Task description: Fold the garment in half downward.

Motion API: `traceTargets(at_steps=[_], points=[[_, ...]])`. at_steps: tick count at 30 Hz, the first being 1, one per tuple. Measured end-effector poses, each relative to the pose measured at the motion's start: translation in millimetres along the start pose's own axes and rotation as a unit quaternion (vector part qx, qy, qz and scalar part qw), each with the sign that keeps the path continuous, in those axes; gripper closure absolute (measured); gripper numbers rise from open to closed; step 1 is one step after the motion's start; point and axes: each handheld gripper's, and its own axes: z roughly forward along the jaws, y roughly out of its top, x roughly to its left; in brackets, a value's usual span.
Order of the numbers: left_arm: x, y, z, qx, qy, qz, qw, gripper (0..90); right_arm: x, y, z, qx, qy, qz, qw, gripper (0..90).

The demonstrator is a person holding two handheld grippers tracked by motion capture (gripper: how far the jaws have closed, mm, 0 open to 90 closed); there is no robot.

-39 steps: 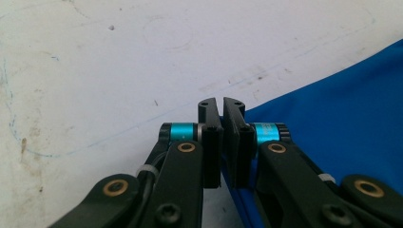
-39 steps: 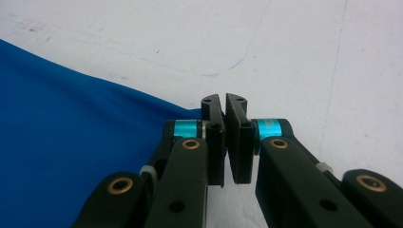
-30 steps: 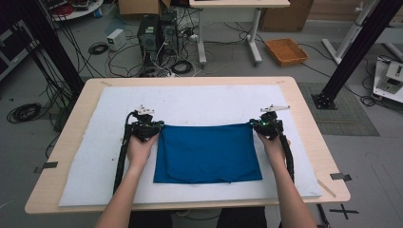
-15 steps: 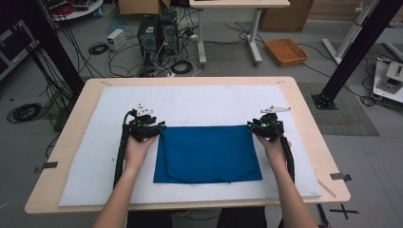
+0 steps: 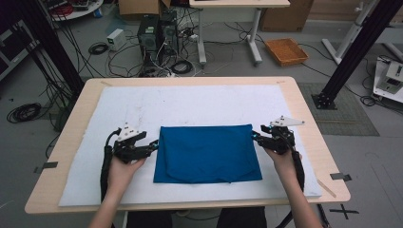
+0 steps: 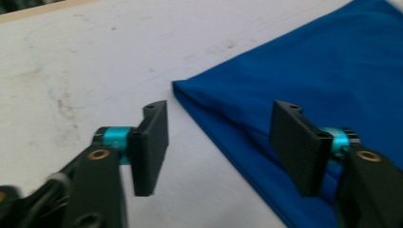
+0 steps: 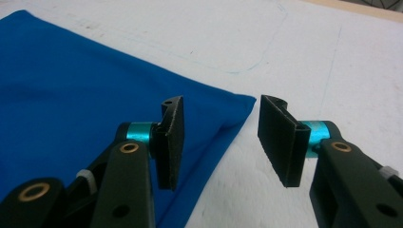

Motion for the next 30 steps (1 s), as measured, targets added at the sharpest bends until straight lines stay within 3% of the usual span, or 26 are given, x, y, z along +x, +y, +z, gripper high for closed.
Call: traceTargets(at_steps=[5,8,11,13,15,17,19,22,24,27,30], points=[[-0.6,-10.5,-22.1,-0.041,-0.013,0.003,0.9991,39.7,2.9,-11.6,-14.7,-0.009,0.007,-0.007,0.9999,52.3],[0.6,-15.0,-31.0,-0.061,-0.019,0.0,0.9979,39.8,2.0,-17.6,-21.6,-0.015,0.011,0.0,0.9998,52.4],[1.1,-19.8,-35.8,-0.089,-0.026,0.033,0.9952,40.0,1.2,-20.7,-25.8,-0.02,0.014,0.008,0.9997,52.4],[0.6,-21.1,-36.6,-0.105,-0.038,0.034,0.9932,40.0,1.3,-21.5,-28.1,-0.023,0.015,0.009,0.9996,52.4],[-2.2,-21.8,-37.6,-0.124,-0.033,0.047,0.9906,40.1,0.7,-21.1,-29.7,-0.027,0.016,0.009,0.9995,52.4],[-5.0,-21.1,-38.3,-0.134,-0.03,0.037,0.9898,40.0,-0.6,-20.6,-31.3,-0.033,0.02,0.014,0.9992,52.6],[-7.3,-19.6,-38.9,-0.135,-0.029,0.025,0.9901,40.0,-1.9,-20.4,-32.0,-0.035,0.022,0.017,0.999,52.6],[-9.9,-15.3,-38.8,-0.122,-0.021,0.026,0.9919,34.7,-3.4,-20.6,-32.7,-0.036,0.021,0.019,0.999,52.5],[-8.9,-11.3,-39.0,-0.11,-0.028,0.023,0.9933,31.8,-5.0,-20.3,-33.3,-0.039,0.02,0.023,0.9988,52.2],[-5.1,-8.5,-41.2,-0.097,-0.043,-0.004,0.9944,31.8,-7.5,-19.5,-34.3,-0.043,0.018,0.024,0.9986,52.1],[-1.4,-8.6,-42.7,-0.102,-0.051,-0.021,0.9933,31.8,-8.9,-19.3,-35.8,-0.044,0.017,0.025,0.9986,52.0]])
